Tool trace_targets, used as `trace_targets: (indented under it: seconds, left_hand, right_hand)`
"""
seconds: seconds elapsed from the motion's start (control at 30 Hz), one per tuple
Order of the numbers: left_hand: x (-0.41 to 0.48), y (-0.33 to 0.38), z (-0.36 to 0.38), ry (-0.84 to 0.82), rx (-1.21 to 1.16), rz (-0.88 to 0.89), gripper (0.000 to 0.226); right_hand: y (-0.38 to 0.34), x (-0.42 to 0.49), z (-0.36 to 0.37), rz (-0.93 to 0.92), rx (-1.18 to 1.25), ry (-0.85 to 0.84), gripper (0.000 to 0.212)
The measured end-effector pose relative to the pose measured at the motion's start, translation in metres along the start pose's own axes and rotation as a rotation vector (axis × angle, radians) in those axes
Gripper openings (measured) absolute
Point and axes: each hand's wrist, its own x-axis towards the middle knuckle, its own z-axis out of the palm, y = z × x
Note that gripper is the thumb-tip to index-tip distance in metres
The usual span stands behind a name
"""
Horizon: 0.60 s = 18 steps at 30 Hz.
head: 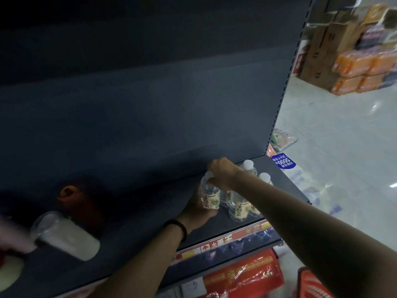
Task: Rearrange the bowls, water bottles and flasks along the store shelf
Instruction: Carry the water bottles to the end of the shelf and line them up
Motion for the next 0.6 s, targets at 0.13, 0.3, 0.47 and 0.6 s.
trace_targets:
  seconds: [0.13, 0.3, 0.47, 0.6]
  left_hand:
    - [-0.008, -0.004, -0.004, 0.0, -0.017, -0.101, 0.08]
    - [-0.032, -0.021, -0.037, 0.02, 0.23, -0.188, 0.066]
    - [-0.104, -0.044, -0.107, 0.056, 0.53, -0.068, 0.032]
    - [-0.197, -0.075, -0.182, 0.227, 0.728, -0.046, 0.018]
  right_hand:
    - [-0.009, -0.011, -0.008, 0.026, -0.044, 0.015, 0.041]
    - [-0.048, -0.037, -0.015, 0.0, -0.121, 0.269, 0.037]
    - [-0.123, -0.061, 0.001, -0.168, -0.019, 0.127, 0.044]
    - [-0.204, -0.074, 0.028, -0.32, -0.058, 0.046, 0.051]
